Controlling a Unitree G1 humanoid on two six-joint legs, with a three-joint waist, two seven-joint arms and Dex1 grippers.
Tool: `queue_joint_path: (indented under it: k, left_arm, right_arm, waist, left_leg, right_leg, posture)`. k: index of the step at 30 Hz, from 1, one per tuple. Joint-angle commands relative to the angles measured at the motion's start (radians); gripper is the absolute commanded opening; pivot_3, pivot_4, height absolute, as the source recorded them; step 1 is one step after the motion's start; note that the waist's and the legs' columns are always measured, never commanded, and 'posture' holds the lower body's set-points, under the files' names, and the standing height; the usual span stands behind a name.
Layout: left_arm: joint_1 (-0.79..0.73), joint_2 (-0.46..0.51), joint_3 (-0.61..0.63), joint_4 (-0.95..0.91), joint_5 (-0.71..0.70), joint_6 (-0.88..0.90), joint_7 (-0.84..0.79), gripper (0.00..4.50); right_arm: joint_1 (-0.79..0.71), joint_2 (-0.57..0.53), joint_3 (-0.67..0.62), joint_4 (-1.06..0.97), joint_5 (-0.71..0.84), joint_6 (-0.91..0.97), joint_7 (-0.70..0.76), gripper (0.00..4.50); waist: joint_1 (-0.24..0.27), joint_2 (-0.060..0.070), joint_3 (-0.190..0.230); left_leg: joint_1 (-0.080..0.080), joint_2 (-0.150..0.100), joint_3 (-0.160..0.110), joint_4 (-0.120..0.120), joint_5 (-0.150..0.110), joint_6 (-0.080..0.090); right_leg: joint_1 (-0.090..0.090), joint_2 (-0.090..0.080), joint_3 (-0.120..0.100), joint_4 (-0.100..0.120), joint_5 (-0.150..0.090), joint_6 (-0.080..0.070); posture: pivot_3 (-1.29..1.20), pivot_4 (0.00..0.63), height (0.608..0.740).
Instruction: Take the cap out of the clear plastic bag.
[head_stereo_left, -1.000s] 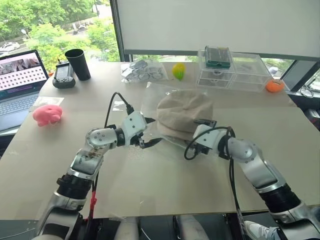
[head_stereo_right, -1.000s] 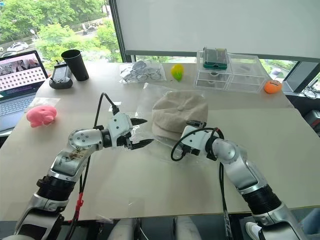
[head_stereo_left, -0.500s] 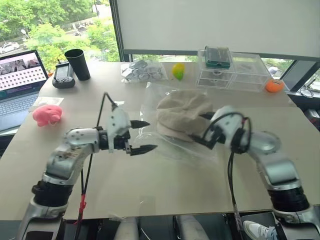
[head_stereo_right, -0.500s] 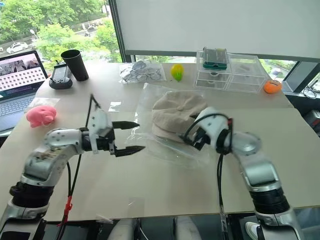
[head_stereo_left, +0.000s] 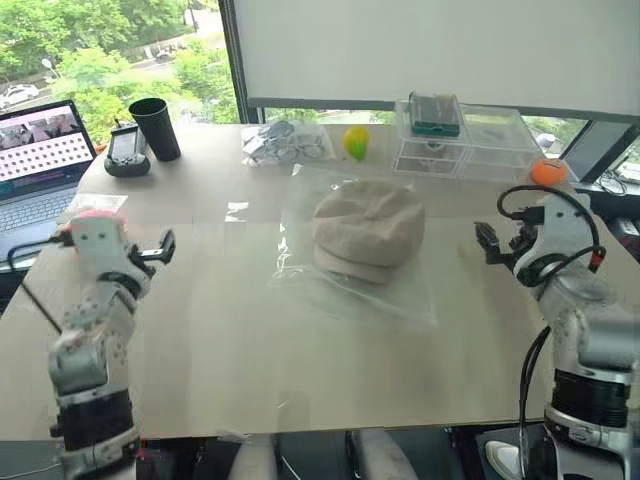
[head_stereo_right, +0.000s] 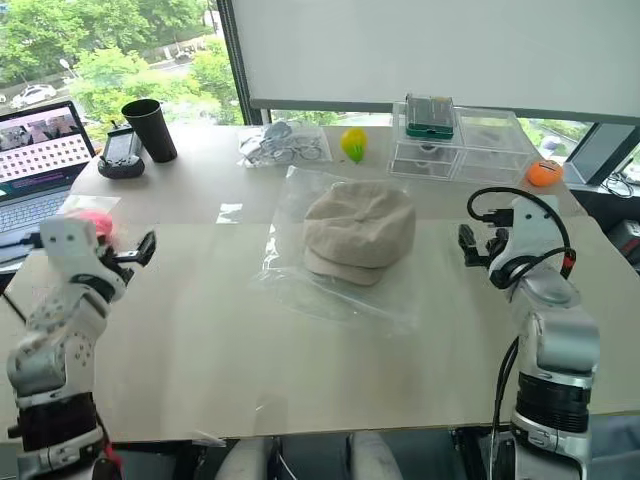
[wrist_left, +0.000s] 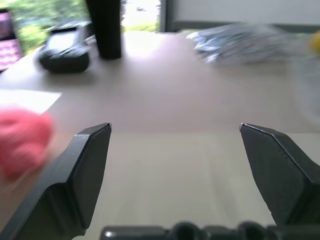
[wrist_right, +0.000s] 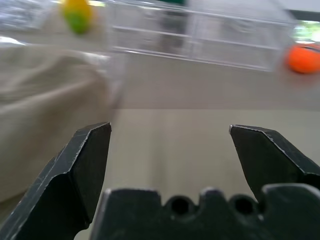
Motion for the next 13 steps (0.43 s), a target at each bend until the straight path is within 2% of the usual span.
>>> queue_joint_path:
  k: [1, 5, 13]
  left_arm:
    - [0.029, -0.057, 0.044, -0.046, 0.007, -0.06, 0.086, 4.4]
    - [0.079, -0.096, 0.036, -0.063, 0.016, -0.098, 0.115, 4.4]
    - [0.11, -0.101, 0.025, -0.064, -0.005, -0.14, 0.104, 4.4]
  right_arm:
    - [-0.033, -0.001, 0.073, 0.042, -0.087, -0.138, -0.039, 4.5]
    - [-0.02, 0.007, 0.111, 0.098, -0.108, -0.193, -0.029, 4.5]
    - [-0.001, 0.019, 0.105, 0.151, -0.098, -0.235, -0.005, 4.5]
  waist:
    - [0.001, 0.0, 0.0]
    - [0.0, 0.0, 0.0]
    - [-0.001, 0.0, 0.0]
  left_leg:
    - [0.0, 0.0, 0.0, 0.0, 0.0, 0.0]
    - [0.0, 0.0, 0.0, 0.0, 0.0, 0.0]
    - [0.0, 0.0, 0.0, 0.0, 0.0, 0.0]
  right_leg:
    - [0.0, 0.0, 0.0, 0.0, 0.0, 0.0]
    - [0.0, 0.0, 0.0, 0.0, 0.0, 0.0]
    - [0.001, 0.0, 0.0, 0.0, 0.0, 0.0]
  posture:
    - [0.0, 0.15, 0.74]
    - [0.0, 0.15, 0.74]
    - [0.0, 0.15, 0.74]
